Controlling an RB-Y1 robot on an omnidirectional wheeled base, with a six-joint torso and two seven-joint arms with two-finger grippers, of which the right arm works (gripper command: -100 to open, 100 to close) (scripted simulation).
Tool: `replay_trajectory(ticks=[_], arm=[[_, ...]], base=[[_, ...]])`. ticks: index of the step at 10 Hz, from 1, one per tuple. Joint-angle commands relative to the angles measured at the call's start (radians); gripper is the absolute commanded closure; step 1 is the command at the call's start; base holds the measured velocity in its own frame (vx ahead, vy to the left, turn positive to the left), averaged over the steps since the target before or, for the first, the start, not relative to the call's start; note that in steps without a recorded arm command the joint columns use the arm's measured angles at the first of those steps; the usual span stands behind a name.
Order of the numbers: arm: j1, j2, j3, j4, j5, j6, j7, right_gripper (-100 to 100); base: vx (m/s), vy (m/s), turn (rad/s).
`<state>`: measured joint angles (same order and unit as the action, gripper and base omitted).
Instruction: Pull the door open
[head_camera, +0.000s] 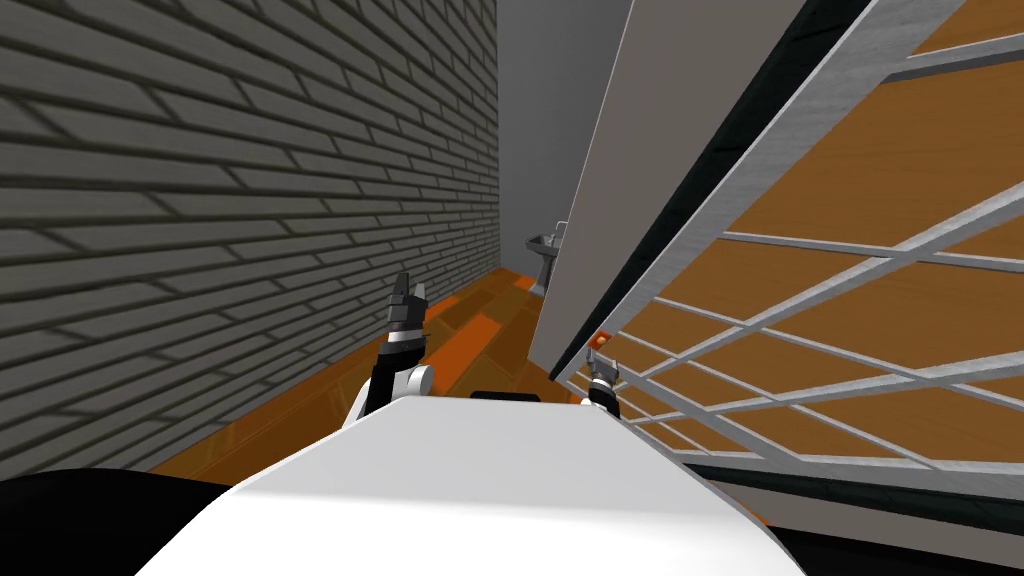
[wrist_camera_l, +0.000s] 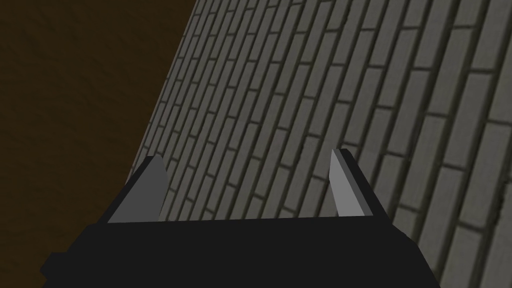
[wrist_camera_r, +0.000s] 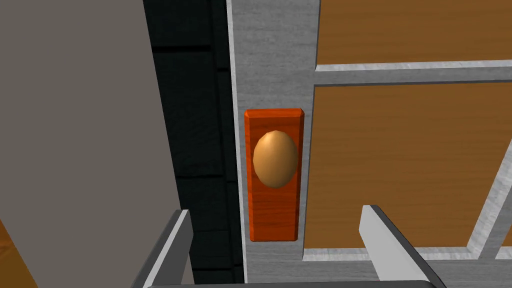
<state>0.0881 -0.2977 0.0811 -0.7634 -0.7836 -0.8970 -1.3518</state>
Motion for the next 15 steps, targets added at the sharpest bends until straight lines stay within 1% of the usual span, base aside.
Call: replay_trajectory(ticks=[1,5,6,7,12,13,14,15], arm=[[-0.003,-0.009,0.003,0.021,0.003,-0.01,-0.022,-100],[0.008,-0.043,0.01,0.053,0.009,-0.028,-0.079,-100],[0.011,-0.038,0.009,0.041,0.008,-0.021,-0.067,-100],[0.011,-0.038,0.009,0.041,0.008,-0.021,-0.067,100],[0.011,-0.038,0.009,0.041,0.008,-0.021,-0.067,100],[0.016,-0.043,0.029,0.032,0.018,-0.022,-0.078,100],[0.018,-0.045,0.034,0.03,0.021,-0.023,-0.082,100],[0.021,-0.05,0.047,0.024,0.028,-0.023,-0.09,100]], base=[[0.157,-0.071,0.006],[0.192,-0.075,0.006],[0.055,-0.015,-0.025],[-0.026,0.02,0.023],[-0.008,0.001,0.0],[-0.154,0.007,0.05],[-0.214,0.0,0.063],[-0.188,-0.01,0.062]])
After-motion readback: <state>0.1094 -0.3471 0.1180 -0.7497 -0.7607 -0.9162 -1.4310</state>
